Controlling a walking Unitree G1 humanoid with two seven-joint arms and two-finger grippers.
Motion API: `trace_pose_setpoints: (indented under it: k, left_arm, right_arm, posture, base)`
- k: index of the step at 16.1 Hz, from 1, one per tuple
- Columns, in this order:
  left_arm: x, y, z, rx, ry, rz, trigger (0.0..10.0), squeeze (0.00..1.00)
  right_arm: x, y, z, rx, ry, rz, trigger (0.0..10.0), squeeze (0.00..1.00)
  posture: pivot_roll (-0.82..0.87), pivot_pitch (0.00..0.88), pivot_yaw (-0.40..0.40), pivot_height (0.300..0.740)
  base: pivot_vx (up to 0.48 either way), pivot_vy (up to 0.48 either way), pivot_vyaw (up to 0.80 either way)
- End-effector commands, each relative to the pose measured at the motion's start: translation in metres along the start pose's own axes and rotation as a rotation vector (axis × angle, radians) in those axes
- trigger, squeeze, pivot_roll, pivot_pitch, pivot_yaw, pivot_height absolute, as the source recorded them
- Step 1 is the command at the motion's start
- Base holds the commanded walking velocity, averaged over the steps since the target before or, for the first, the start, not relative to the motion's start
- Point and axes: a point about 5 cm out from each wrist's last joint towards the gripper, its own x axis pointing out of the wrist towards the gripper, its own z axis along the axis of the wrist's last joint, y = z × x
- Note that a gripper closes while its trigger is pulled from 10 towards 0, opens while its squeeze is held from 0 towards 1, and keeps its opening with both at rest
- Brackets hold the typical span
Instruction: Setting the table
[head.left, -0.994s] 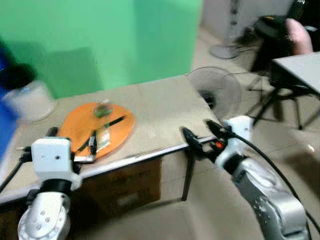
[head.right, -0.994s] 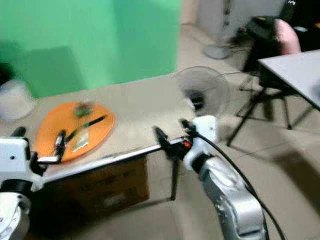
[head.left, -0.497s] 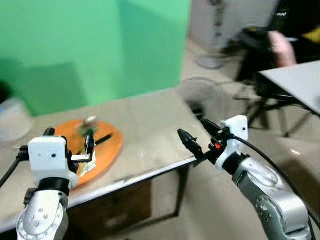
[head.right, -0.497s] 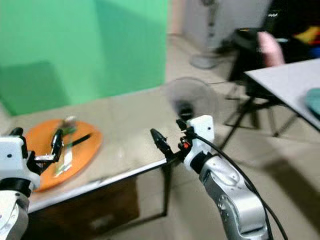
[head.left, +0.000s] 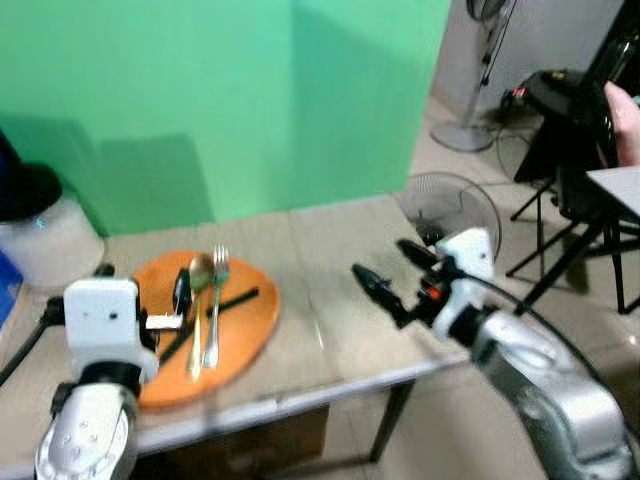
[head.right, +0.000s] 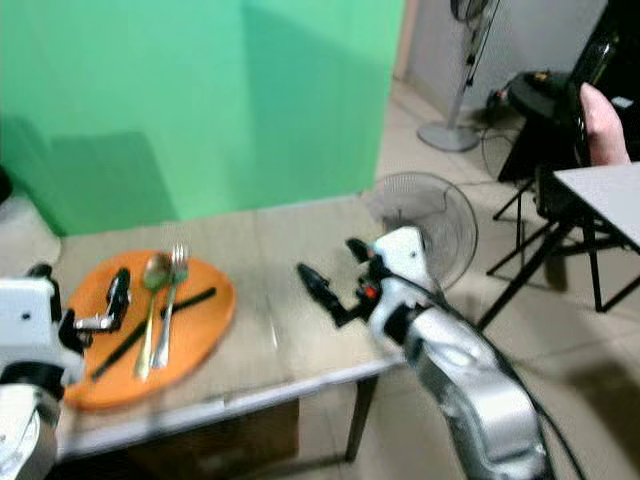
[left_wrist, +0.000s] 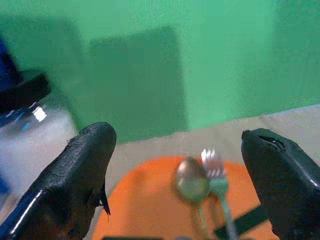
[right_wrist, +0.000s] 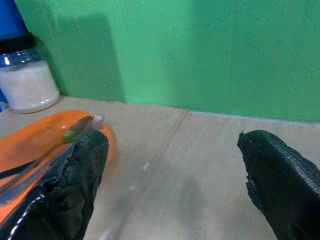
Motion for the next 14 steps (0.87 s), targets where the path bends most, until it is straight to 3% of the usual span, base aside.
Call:
trace_pose_setpoints:
  k: [1,4,6,10,11,12,13,14]
  left_arm:
    - [0.002,-0.008,0.001,-0.014,-0.002,-0.049,10.0,1.0]
    - [0.009,-0.015,-0.005,0.081,0.064,-0.15,10.0,1.0]
    - [0.018,-0.013,-0.012,0.192,0.182,-0.284,10.0,1.0]
    - [0.036,-0.004,-0.01,0.163,0.291,-0.378,10.0,1.0]
    - [0.042,0.0,-0.011,0.164,0.33,-0.383,10.0,0.96]
    - [0.047,0.006,-0.014,0.166,0.376,-0.366,10.0,0.45]
    - [0.05,0.014,-0.017,0.148,0.427,-0.329,10.0,0.15]
    - [0.055,0.026,-0.017,0.127,0.462,-0.255,10.0,0.0]
  right_arm:
    - [-0.005,-0.007,0.002,-0.006,0.0,0.011,10.0,0.0]
    - [-0.011,-0.009,0.003,-0.038,0.029,0.138,10.0,0.0]
    - [-0.017,-0.01,0.001,-0.055,0.089,0.249,10.0,0.0]
    - [-0.028,-0.017,0.001,-0.129,0.195,0.4,10.0,0.0]
    - [-0.03,-0.021,0.004,-0.147,0.215,0.426,10.0,0.0]
    - [-0.031,-0.023,0.006,-0.159,0.228,0.446,10.0,0.0]
    - [-0.032,-0.023,0.007,-0.167,0.239,0.467,10.0,0.0]
    - [-0.034,-0.023,0.007,-0.176,0.252,0.484,10.0,0.0]
  posture:
    - [-0.03,0.0,0.053,0.74]
    - [-0.04,0.0,0.07,0.74]
    - [-0.05,0.0,0.087,0.74]
    - [-0.07,0.0,0.093,0.74]
    - [-0.07,0.0,0.093,0.74]
    - [-0.07,0.0,0.091,0.74]
    - [-0.08,0.0,0.09,0.74]
    - [-0.08,0.0,0.084,0.74]
  base:
    - [0.0,0.0,0.0]
    - [0.0,0.0,0.0]
    - [0.0,0.0,0.0]
    - [0.0,0.0,0.0]
    - [0.0,0.0,0.0]
    - [0.0,0.0,0.0]
    - [0.0,0.0,0.0]
    - [0.0,0.0,0.0]
